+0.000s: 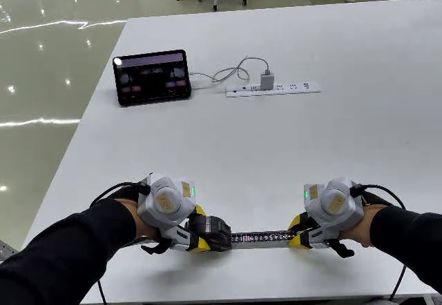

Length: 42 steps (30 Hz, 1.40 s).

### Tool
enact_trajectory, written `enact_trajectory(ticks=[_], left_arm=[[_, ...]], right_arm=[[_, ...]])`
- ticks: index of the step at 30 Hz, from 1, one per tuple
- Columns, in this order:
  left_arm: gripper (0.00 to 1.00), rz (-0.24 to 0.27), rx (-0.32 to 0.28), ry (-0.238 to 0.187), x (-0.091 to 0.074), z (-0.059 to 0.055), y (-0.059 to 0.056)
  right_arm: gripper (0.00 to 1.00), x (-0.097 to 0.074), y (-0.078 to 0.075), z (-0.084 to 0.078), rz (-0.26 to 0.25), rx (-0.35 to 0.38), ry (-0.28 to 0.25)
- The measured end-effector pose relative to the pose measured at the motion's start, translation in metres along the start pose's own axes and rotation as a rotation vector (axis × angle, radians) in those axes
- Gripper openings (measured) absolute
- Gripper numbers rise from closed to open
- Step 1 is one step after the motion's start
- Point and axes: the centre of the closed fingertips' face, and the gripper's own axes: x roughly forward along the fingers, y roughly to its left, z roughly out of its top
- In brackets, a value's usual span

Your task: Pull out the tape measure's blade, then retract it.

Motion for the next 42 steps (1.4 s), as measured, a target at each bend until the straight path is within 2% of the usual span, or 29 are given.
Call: enact_trajectory(ticks=[42], left_arm=[[0.31, 0.002, -0.001, -0.003, 0.0, 0.0, 0.001]], right_arm=[[0.1, -0.009, -0.002, -0.01, -0.006, 0.014, 0.007]])
